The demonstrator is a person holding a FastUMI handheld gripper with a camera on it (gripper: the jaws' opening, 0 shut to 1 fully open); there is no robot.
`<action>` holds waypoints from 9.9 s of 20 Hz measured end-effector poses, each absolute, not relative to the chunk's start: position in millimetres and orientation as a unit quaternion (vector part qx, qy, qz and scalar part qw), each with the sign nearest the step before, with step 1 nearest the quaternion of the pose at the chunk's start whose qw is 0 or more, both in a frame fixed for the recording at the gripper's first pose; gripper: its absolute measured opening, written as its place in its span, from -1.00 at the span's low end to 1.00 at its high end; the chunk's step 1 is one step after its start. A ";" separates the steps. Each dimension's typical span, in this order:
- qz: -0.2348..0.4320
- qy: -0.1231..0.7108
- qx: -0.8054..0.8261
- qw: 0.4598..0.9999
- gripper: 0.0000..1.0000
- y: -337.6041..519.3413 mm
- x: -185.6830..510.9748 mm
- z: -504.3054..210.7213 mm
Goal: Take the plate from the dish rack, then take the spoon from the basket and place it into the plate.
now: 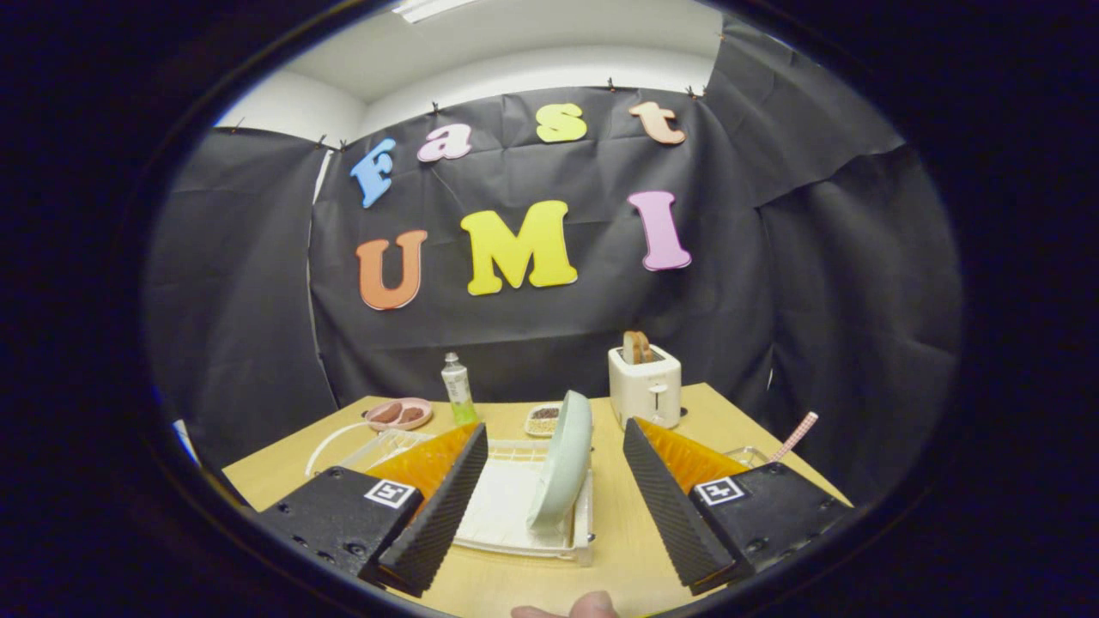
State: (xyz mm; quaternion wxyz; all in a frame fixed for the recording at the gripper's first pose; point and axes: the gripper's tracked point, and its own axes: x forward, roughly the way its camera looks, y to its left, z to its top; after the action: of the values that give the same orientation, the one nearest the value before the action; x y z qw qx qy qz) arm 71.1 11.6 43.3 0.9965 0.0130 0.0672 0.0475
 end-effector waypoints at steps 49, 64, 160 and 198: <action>-0.010 0.381 0.014 0.924 -0.37 42.0 149.8 39.4; 0.146 0.320 0.138 0.926 -0.41 81.1 3.0 -79.5; 0.097 0.097 0.053 0.989 -0.80 79.2 -8.5 -18.6; 0.024 0.014 -0.019 0.999 1.00 46.4 -88.1 -4.3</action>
State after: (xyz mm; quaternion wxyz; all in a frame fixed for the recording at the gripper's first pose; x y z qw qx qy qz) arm -88.1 46.4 -4.3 0.9994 -0.0194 0.0139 0.0240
